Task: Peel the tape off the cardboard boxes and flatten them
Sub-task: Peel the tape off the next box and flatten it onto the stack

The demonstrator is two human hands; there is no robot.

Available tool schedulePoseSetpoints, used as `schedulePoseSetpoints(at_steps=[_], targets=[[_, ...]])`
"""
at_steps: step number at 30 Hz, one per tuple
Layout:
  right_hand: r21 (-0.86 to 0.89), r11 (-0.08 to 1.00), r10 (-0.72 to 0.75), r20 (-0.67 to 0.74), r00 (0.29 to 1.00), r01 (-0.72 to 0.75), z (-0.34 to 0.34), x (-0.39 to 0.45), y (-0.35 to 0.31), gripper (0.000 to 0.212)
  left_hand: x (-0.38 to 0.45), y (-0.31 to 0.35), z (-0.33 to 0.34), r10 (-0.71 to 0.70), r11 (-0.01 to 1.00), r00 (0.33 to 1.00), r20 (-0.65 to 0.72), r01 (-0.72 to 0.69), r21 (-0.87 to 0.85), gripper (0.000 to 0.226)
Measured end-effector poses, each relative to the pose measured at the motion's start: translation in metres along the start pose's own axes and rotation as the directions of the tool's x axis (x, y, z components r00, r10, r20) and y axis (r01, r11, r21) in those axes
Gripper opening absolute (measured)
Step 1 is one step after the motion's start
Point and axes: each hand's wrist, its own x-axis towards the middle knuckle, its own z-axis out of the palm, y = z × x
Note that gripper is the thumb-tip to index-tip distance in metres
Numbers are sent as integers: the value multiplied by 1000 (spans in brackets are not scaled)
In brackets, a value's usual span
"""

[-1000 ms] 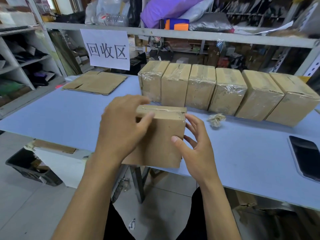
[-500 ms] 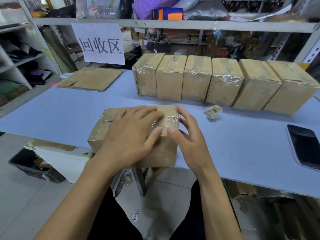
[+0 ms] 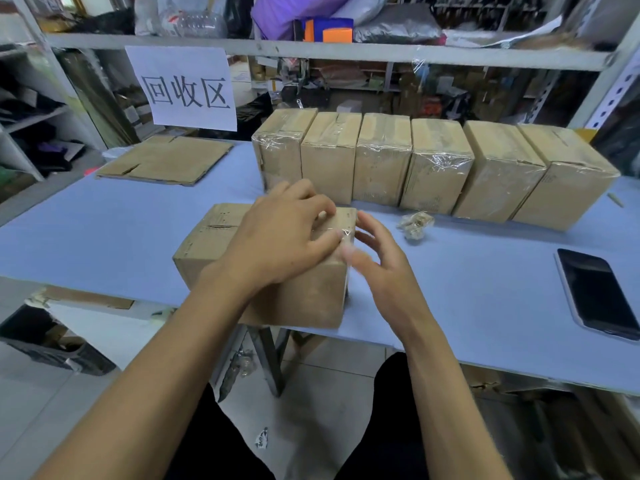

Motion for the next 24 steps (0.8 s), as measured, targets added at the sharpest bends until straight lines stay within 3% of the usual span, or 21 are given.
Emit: schedulePoseSetpoints(at_steps=[3,6,10,14,18,21,24], targets=[[62,991,114,12,993,-114,-9,19,9,35,-6,-1,7,-29,998,1000,3,29,52,66],[12,997,71,111,991,-72,-17,32,13,31,-12,-2,7,29,987,997,72,-40,155,86],[82,997,-3,198,980,-13,-29,35,13,30,-10,-7,-2,85,996,991,102,-88,22,102],[135,991,-46,180,983,22,-41,30,12,26,-11,-19,-6,218,971,973,72,-209,-115,92],[167,984,-75,118,990,55,-40,24,14,30,7,-26,-6,350,933,931,99,-338,-120,77],[210,971,-127,57,990,112,-40,22,10,28,15,-29,-5,465,882,885,-16,-465,-79,78],[173,957,-237,15,971,231,-39,22,2,26,7,-24,15,529,849,809,-256,-510,142,83]])
